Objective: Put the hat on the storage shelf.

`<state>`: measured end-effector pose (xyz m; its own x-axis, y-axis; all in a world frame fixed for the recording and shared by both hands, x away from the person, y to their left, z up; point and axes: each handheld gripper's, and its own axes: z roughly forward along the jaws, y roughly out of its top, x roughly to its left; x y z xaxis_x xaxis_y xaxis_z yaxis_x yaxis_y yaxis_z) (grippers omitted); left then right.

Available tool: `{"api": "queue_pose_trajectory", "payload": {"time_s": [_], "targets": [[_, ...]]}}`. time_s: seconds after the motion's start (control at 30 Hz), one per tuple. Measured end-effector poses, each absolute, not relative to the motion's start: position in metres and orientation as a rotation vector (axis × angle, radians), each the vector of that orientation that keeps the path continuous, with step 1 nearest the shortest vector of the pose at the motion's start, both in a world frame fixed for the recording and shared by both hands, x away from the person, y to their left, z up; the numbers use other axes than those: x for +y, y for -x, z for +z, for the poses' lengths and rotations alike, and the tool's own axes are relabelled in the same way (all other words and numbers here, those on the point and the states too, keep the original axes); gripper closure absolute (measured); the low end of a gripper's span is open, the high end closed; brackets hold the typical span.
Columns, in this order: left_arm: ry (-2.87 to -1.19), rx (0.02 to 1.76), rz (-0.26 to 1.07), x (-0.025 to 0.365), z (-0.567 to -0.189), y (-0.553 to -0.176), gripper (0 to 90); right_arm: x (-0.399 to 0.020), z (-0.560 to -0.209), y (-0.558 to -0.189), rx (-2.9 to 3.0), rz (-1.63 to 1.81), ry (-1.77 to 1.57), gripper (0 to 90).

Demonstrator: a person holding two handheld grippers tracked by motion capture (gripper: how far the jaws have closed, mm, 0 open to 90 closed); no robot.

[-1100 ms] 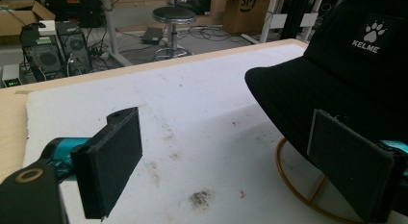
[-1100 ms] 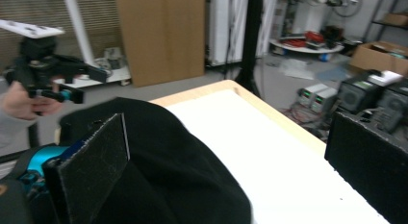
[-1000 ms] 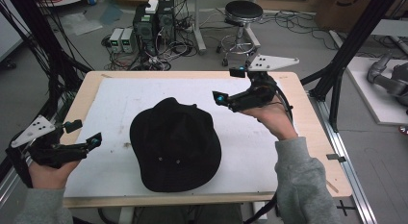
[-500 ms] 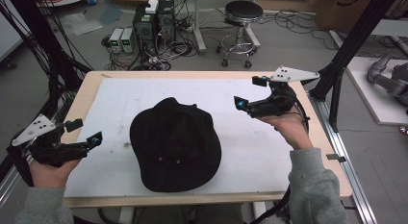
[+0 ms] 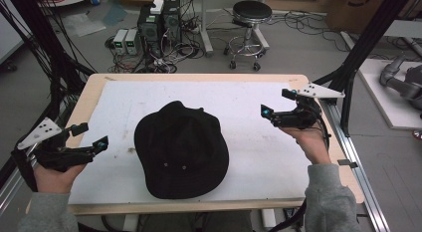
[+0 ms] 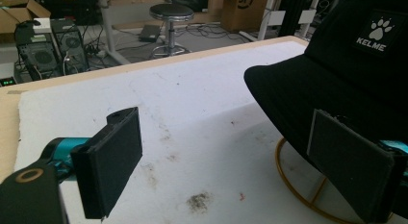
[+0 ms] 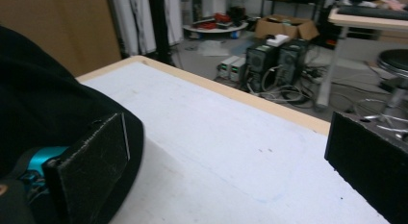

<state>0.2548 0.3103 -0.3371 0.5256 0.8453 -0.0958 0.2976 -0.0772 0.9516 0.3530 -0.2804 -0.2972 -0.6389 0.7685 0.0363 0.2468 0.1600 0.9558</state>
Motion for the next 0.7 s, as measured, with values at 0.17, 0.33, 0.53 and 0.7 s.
{"api": "queue_pose_trajectory", "payload": {"time_s": [0.17,0.33,0.53,0.7], "targets": [[-1.644,0.985,0.607,0.309,-0.337,-0.255,12.4,-0.291,-0.314,-0.349,1.926,1.442,-1.000,1.2],[-1.647,0.985,0.606,0.308,-0.338,-0.256,12.4,-0.299,-0.327,-0.345,1.897,1.414,-1.043,1.2],[-1.652,0.984,0.603,0.305,-0.338,-0.257,12.4,-0.311,-0.339,-0.337,1.803,1.419,-1.097,1.2],[-1.655,0.979,0.604,0.304,-0.338,-0.258,12.4,-0.319,-0.350,-0.330,1.766,1.424,-1.127,1.2]]}}
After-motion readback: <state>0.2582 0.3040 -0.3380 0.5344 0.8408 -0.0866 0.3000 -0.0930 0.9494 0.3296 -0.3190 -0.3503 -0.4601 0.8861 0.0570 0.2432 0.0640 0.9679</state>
